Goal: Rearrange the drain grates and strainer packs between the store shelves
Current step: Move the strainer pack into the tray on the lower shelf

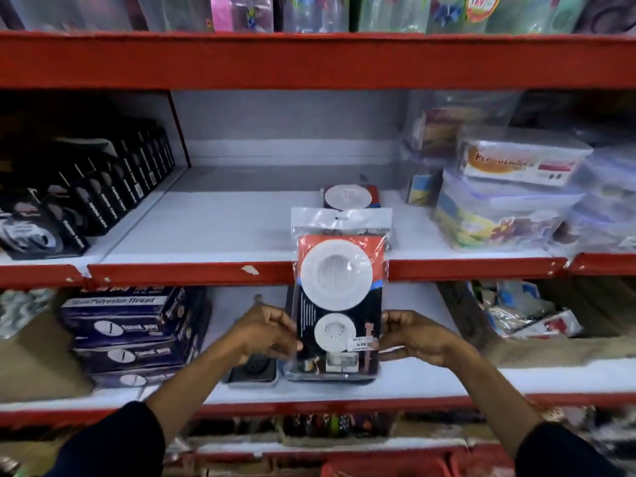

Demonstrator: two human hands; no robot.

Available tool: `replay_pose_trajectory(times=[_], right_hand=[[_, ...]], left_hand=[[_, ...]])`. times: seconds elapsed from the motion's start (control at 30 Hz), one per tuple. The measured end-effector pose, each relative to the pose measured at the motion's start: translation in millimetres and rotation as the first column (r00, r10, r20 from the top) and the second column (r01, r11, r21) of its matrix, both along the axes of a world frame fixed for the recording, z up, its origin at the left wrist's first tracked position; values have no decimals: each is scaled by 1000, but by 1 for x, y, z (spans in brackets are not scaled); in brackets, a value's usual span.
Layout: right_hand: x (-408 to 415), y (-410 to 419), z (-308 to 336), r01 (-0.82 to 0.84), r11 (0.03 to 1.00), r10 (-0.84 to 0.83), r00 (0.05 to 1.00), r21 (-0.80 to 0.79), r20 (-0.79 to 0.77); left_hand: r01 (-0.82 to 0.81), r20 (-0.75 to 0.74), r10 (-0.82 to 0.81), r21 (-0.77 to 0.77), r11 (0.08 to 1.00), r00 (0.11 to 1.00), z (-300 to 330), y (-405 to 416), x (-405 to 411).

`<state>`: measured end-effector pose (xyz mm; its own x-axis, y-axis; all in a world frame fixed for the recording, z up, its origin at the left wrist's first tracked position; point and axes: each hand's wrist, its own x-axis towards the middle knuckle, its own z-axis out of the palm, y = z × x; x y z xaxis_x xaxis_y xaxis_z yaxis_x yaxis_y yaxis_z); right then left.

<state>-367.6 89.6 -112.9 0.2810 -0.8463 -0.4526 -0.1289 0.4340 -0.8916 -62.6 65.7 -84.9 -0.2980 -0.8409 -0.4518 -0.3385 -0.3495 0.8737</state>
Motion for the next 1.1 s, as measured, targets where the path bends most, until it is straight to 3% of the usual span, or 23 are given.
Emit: replay_pose_trajectory(times=[0.27,0.4,0.53,0.67,0.73,0.8,0.87,0.97,1.03,1.1], right_hand=[[11,27,-91,18,943,18,994,334,-105],[19,33,-106,101,923,-42,986,372,-163],[26,23,-95,162,949,-87,959,269,-271],[33,-2,-90,295,951,-244,901,93,-359],[40,-10,-80,307,950,-302,849,-61,-433],[48,-10,-66,210,934,-341,766,-288,-545],[53,-8,-56,101,853,-426,702,-512,-571],[50,-4,-44,-48,634,-585,622,-771,-520],[45,-7,-32,-233,408,-686,559,-883,-465],[43,-13,-12,-374,191,-747,544,-907,-382]], left_hand=[[-17,98,-5,225,974,995,-97,30,2],[-40,160,-1,252,967,987,-120,36,-1],[-93,146,58,251,963,988,-122,23,-8],[-153,150,132,139,978,980,-117,-10,-17],[-170,160,162,39,985,974,-115,-26,-23],[-107,310,159,-177,978,937,-106,-30,-29],[101,493,158,-458,883,856,-95,-26,-31],[338,545,228,-743,578,807,-78,-12,-28],[504,591,318,-803,318,741,-63,-7,-27],[547,548,373,-829,119,749,-44,-9,-29]])
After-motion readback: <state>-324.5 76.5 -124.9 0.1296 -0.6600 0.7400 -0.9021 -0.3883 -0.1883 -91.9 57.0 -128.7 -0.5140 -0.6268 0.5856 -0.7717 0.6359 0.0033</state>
